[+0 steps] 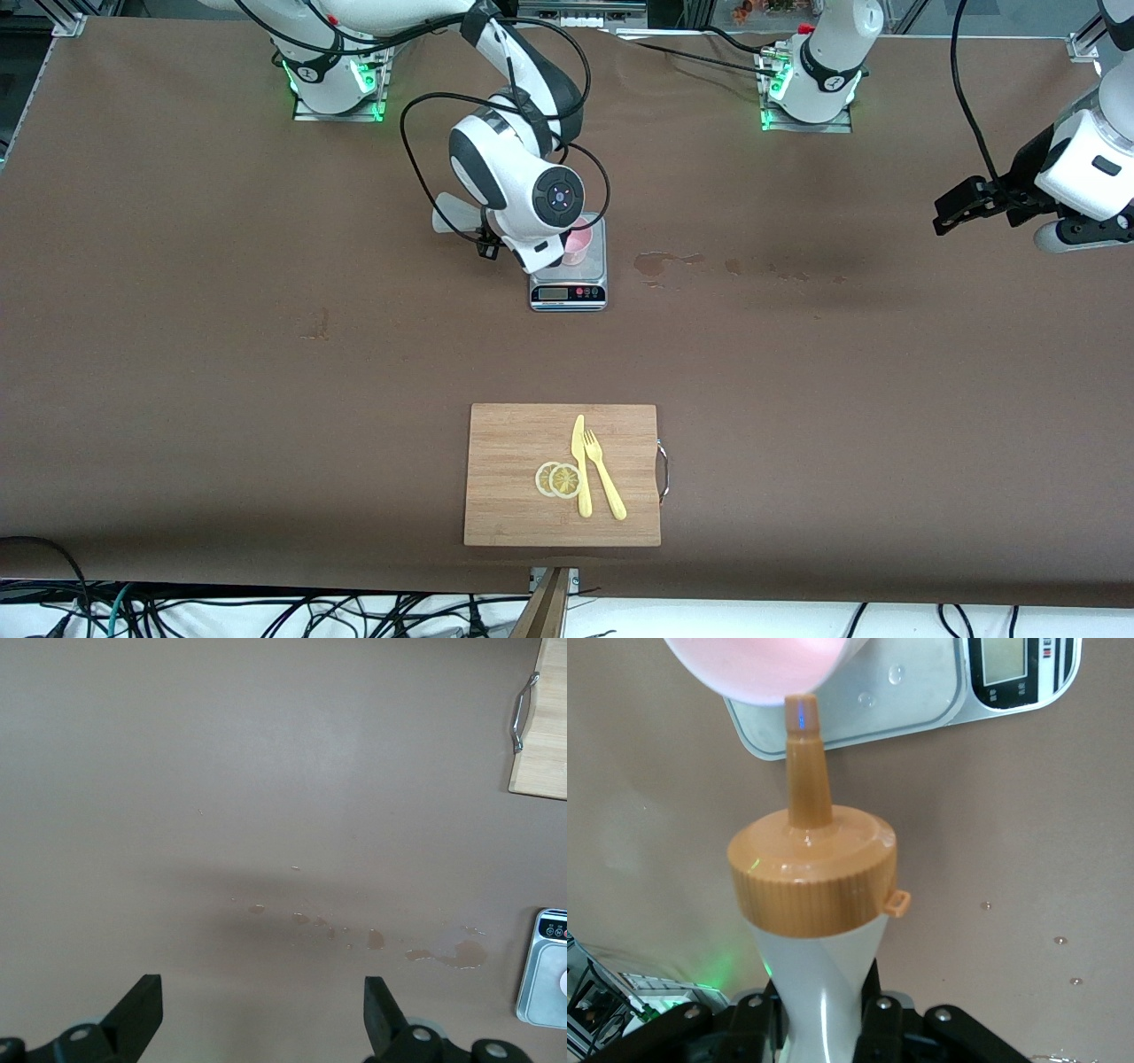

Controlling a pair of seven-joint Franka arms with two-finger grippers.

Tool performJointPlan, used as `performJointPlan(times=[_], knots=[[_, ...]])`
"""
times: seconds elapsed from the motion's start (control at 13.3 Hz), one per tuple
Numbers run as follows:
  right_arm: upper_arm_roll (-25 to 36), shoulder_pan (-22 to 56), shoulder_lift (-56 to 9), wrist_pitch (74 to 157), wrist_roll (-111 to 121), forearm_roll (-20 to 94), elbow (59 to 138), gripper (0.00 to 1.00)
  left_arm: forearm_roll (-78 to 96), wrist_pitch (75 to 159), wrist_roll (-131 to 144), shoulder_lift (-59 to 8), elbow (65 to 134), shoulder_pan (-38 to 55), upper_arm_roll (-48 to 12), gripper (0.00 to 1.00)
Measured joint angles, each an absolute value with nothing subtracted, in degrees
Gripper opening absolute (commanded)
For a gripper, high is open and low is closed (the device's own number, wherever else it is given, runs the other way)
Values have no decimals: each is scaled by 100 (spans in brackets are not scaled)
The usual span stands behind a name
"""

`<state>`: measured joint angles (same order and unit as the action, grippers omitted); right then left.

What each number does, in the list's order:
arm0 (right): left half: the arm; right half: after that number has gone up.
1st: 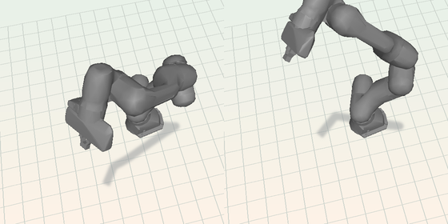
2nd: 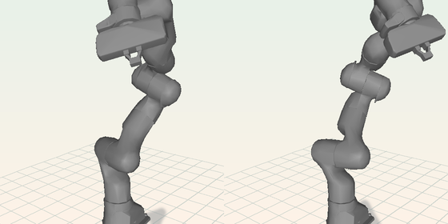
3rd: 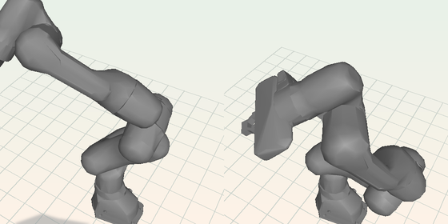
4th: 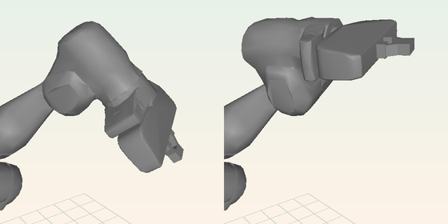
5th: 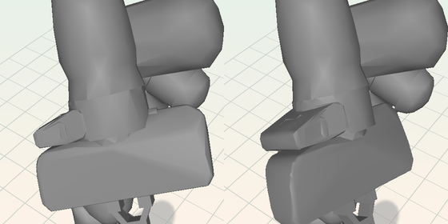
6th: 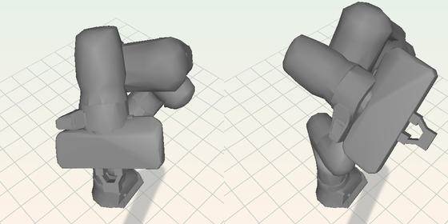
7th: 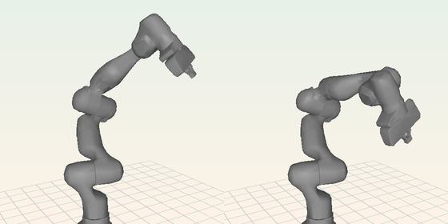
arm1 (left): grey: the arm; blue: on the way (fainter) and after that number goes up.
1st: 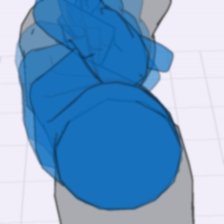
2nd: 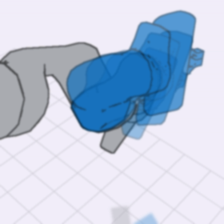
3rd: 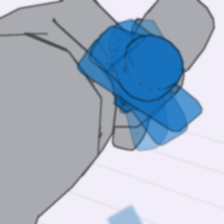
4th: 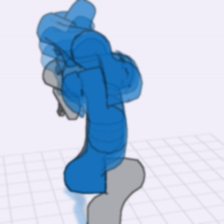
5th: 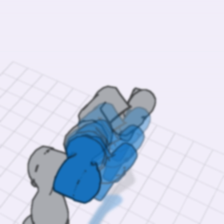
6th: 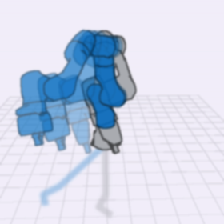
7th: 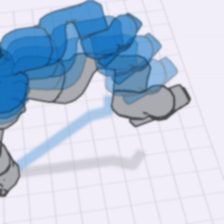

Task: Add sauce to pink cup with both arms
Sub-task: 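Tilt the bottle nozzle into the pink cup with the right gripper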

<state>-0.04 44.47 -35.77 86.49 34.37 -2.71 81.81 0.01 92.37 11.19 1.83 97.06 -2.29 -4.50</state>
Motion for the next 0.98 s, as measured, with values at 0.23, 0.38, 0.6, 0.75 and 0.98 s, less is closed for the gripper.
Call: performJointPlan(times=[0.23,0.38,0.6,0.75,0.98], knots=[[-31,4461,-3583,8634,3437,-271,8173,27,1,9237,1119,183,9706,-229,-450,100],[-54,4484,-3594,8583,3437,-271,8172,27,1,9238,1119,182,9706,-229,-450,100],[-69,4554,-3634,8464,3434,-271,8160,26,1,9238,1119,182,9706,-229,-450,100],[-69,4567,-3639,8431,3432,-271,8159,26,1,9237,1119,182,9706,-229,-450,100],[-69,4567,-3639,8419,3432,-272,8158,26,1,9237,1119,182,9706,-229,-452,100]])
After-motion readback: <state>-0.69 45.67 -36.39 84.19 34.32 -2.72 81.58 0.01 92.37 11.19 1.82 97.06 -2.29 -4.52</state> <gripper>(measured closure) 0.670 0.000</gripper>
